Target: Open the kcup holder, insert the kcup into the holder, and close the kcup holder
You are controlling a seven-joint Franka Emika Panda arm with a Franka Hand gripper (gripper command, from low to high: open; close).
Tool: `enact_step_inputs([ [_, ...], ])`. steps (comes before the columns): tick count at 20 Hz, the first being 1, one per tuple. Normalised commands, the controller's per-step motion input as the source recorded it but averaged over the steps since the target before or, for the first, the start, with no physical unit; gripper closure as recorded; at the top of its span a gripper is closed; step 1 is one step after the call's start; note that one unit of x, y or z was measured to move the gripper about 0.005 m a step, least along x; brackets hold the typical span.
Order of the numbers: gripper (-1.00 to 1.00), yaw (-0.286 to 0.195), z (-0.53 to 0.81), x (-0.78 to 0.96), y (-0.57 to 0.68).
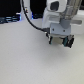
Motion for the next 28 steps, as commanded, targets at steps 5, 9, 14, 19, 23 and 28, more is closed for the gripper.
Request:
enact_step_inputs([
  [5,-1.0,0.126,0.01,-0.49,0.4],
  [9,-1.0,0.103,0.01,-0.6,0.46],
  [14,-1.0,0.101,0.02,-0.59,0.48],
  [19,-1.0,0.087,0.02,-0.55,0.54],
  [23,-1.0,0.083,0.01,-0.59,0.53],
  [28,-1.0,0.078,0.01,-0.62,0.53],
])
